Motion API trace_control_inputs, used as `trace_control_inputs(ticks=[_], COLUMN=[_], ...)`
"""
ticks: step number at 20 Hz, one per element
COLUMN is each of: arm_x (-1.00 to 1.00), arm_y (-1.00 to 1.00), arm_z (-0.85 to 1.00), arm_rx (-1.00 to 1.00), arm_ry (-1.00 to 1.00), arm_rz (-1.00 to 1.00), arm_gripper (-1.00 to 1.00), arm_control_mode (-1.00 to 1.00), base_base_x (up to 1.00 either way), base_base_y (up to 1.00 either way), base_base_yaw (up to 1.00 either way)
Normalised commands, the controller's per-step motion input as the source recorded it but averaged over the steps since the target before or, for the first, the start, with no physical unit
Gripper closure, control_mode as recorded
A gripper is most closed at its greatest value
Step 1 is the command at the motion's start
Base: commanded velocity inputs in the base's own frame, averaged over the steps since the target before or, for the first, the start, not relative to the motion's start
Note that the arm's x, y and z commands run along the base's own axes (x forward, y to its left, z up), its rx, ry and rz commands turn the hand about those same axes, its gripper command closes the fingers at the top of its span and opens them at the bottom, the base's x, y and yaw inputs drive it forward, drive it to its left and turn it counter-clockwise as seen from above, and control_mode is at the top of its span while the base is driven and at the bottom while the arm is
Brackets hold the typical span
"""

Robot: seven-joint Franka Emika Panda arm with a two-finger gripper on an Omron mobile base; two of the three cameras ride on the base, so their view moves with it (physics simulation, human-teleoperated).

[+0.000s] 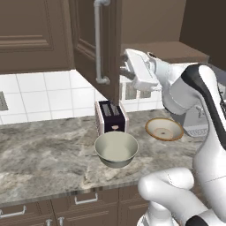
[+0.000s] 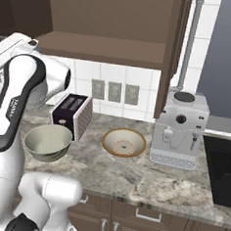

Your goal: Open the cabinet. Pick the bowls from the counter and place them in the cabinet. Then close the cabinet.

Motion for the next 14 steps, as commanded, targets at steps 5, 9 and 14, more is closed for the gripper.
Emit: trace_control_inputs(ticks=[5, 9, 14], arm_x=[-0.30, 0.00, 0.02], arm_y=[1.00, 0.94, 0.20], arm_z=[-0.18, -0.01, 0.00], arm_rx=[-0.03, -0.08, -0.03], arm_ry=[-0.21, -0.22, -0.05], arm_rz=[-0.18, -0.29, -0.13], arm_gripper=[-1.00, -1.00, -1.00], arm_control_mode=[-1.00, -1.00, -1.00], base_base_x=[0.00, 0.00, 0.00], base_base_y=[0.00, 0.00, 0.00], base_base_yaw=[0.00, 0.00, 0.00])
